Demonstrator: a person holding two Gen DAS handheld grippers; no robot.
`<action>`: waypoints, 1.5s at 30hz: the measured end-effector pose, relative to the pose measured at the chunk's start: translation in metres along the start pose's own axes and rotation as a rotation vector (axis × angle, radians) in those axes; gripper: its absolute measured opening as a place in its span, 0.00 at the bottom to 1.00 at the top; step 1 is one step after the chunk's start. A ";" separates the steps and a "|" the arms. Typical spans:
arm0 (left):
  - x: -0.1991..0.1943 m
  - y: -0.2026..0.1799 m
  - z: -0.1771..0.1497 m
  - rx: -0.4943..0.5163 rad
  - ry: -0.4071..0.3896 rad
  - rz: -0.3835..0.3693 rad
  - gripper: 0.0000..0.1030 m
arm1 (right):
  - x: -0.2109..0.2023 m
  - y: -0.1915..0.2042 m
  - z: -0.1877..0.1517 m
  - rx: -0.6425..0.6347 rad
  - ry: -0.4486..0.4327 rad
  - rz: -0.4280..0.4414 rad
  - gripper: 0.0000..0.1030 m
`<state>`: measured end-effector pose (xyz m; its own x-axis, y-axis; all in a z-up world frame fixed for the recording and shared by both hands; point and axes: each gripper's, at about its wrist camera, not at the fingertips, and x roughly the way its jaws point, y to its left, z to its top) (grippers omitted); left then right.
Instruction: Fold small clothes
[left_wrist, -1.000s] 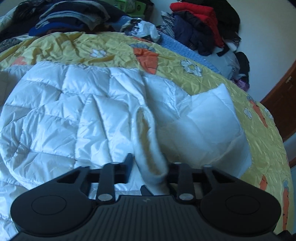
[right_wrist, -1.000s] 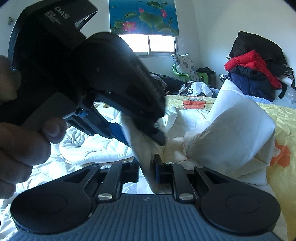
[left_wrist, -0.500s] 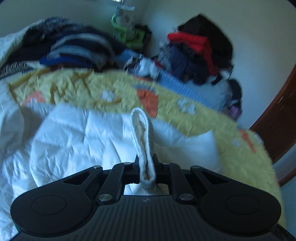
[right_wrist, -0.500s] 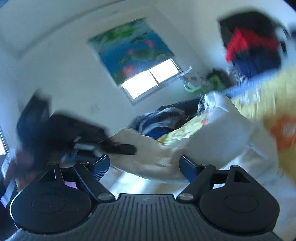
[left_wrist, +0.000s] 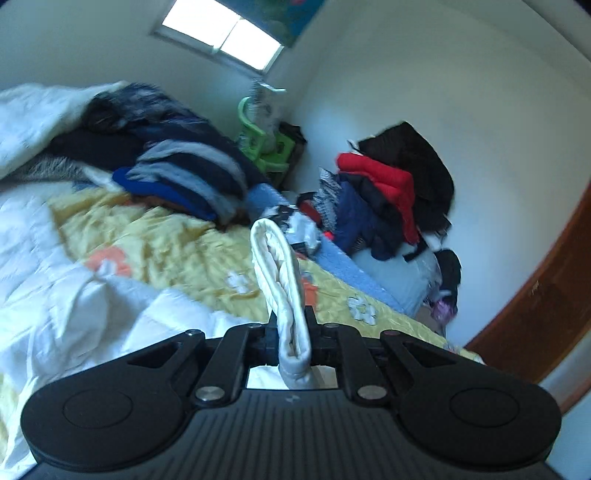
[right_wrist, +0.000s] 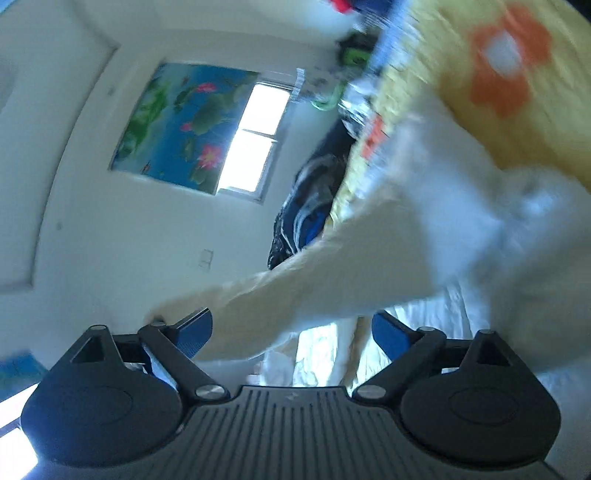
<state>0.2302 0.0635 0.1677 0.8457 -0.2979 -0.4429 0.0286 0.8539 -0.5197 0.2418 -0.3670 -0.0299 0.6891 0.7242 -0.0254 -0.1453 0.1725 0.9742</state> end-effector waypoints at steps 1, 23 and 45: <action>0.002 0.012 -0.003 -0.020 0.012 0.026 0.10 | -0.001 -0.007 0.002 0.050 -0.004 0.016 0.90; 0.088 0.086 -0.075 0.066 0.311 0.286 0.11 | -0.006 -0.051 0.002 0.200 -0.214 -0.151 0.25; 0.021 0.031 -0.077 0.316 -0.010 0.546 0.65 | -0.036 -0.003 -0.005 0.069 -0.341 -0.326 0.48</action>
<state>0.2077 0.0510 0.0862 0.7877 0.2193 -0.5757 -0.2538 0.9670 0.0211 0.2145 -0.3902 -0.0329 0.8864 0.3770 -0.2685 0.1569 0.3011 0.9406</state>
